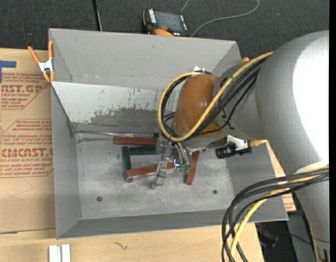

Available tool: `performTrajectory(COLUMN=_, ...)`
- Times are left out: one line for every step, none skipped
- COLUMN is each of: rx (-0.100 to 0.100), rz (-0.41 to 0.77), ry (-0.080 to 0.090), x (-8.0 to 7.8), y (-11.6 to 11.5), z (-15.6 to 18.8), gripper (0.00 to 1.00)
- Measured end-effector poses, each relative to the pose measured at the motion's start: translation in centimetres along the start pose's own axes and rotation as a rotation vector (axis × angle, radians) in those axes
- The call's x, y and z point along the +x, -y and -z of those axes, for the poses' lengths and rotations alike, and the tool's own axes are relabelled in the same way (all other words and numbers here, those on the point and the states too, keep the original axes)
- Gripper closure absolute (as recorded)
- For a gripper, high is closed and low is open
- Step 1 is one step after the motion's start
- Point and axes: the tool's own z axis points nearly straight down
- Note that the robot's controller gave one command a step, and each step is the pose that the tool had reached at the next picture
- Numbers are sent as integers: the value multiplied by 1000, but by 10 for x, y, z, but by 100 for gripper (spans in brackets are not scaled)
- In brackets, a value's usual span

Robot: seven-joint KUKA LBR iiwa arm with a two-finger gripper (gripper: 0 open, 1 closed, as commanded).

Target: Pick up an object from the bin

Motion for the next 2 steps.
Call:
performTrajectory(rx=-1, rz=-2, ry=9, x=-3, y=1, z=3, gripper=100)
performTrajectory(rx=2, rz=57, ry=3, x=35, y=36, z=144, gripper=100)
